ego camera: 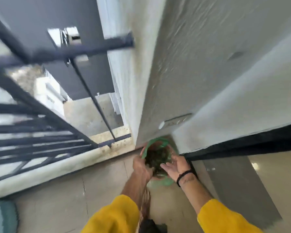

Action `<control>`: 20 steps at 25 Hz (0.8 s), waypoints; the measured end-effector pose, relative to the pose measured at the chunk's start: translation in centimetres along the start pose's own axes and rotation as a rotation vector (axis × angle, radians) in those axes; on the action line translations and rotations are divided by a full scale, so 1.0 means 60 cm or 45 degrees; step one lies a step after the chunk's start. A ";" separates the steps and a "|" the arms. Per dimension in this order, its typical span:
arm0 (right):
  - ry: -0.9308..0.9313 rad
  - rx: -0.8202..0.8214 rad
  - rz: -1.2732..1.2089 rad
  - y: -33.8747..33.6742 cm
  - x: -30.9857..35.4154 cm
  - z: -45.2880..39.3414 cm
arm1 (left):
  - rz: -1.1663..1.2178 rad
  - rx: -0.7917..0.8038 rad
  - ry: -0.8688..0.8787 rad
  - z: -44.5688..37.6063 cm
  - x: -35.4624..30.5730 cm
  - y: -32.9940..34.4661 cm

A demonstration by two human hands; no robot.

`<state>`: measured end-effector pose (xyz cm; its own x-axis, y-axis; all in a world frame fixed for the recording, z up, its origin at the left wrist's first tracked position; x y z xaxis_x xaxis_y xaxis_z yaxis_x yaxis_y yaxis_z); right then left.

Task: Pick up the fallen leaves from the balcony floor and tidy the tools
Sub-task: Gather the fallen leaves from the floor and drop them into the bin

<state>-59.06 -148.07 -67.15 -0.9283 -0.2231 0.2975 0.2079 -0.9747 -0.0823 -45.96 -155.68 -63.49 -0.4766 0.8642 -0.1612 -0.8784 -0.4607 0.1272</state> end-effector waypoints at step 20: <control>-0.071 -0.429 -1.022 -0.286 -0.366 0.666 | -2.582 0.700 0.128 0.534 -0.054 -0.198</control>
<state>-29.94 -127.04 -34.25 -0.7369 0.5202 0.4317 -0.6129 -0.7835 -0.1020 -32.83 -146.51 -33.13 0.8908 -0.0613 -0.4503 0.0440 0.9978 -0.0488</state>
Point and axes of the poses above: each hand's wrist, its own z-axis away from the middle knuckle, its own y-axis out of the palm, x = y × z, the point moved 6 cm from there along -z, towards the middle knuckle, and after that the axes turned 14 degrees about -x, right-handed, at the moved point
